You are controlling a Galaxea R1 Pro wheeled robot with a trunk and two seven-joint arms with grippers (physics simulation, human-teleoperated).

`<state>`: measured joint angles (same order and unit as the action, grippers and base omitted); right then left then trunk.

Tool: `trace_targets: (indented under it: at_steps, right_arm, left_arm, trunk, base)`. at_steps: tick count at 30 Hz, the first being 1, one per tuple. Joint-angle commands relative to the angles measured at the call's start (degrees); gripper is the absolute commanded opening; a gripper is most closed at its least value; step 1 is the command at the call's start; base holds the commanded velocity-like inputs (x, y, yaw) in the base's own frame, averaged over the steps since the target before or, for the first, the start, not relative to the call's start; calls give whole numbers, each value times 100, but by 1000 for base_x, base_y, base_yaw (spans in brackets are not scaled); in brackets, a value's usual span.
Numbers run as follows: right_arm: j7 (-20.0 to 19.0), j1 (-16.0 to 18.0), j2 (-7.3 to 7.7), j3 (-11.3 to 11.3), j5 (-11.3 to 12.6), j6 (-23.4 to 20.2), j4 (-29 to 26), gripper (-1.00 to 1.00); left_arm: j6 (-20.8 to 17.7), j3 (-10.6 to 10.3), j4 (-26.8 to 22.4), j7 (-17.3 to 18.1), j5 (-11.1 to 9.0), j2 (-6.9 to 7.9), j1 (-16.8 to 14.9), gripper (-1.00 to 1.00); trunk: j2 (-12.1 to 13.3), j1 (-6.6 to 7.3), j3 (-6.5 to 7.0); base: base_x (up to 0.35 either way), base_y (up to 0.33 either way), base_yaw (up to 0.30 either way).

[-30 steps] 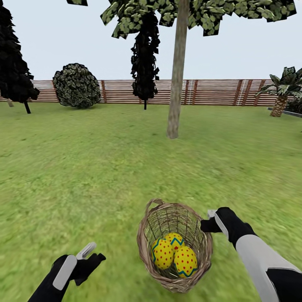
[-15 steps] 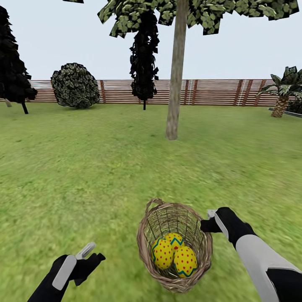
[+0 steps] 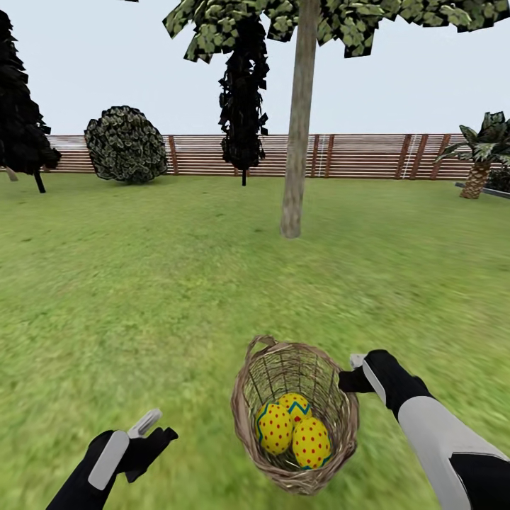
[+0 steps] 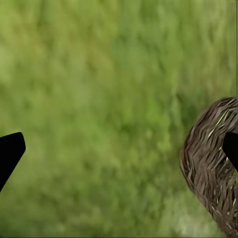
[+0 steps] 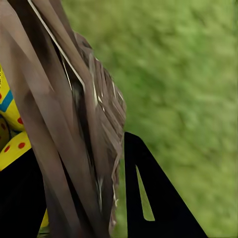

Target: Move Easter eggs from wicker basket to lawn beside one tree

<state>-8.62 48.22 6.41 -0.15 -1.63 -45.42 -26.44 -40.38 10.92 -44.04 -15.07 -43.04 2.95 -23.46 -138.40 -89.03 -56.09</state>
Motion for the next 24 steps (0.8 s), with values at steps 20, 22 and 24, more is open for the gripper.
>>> trace_targets:
  at_steps: [20, 22, 24]
  right_arm:
    - [-26, 3, 1, -10, 31, -29, -10, -100]
    - [-26, 3, 1, -11, 31, -29, -10, -100]
    - [-34, 3, 1, -8, 30, -26, -10, -100]
  left_arm:
    - [99, 21, -25, -44, -63, -5, -65, 100]
    - [139, 21, -25, -42, -59, 10, -191, 100]
    - [149, 12, -24, -41, -56, 12, -235, 100]
  trunk:
    - [-2, -1, -5]
    - [-2, -1, -5]
    - [-2, -1, -5]
  base:
    - [261, 0, 0]
    - [329, 0, 0]
    - [329, 0, 0]
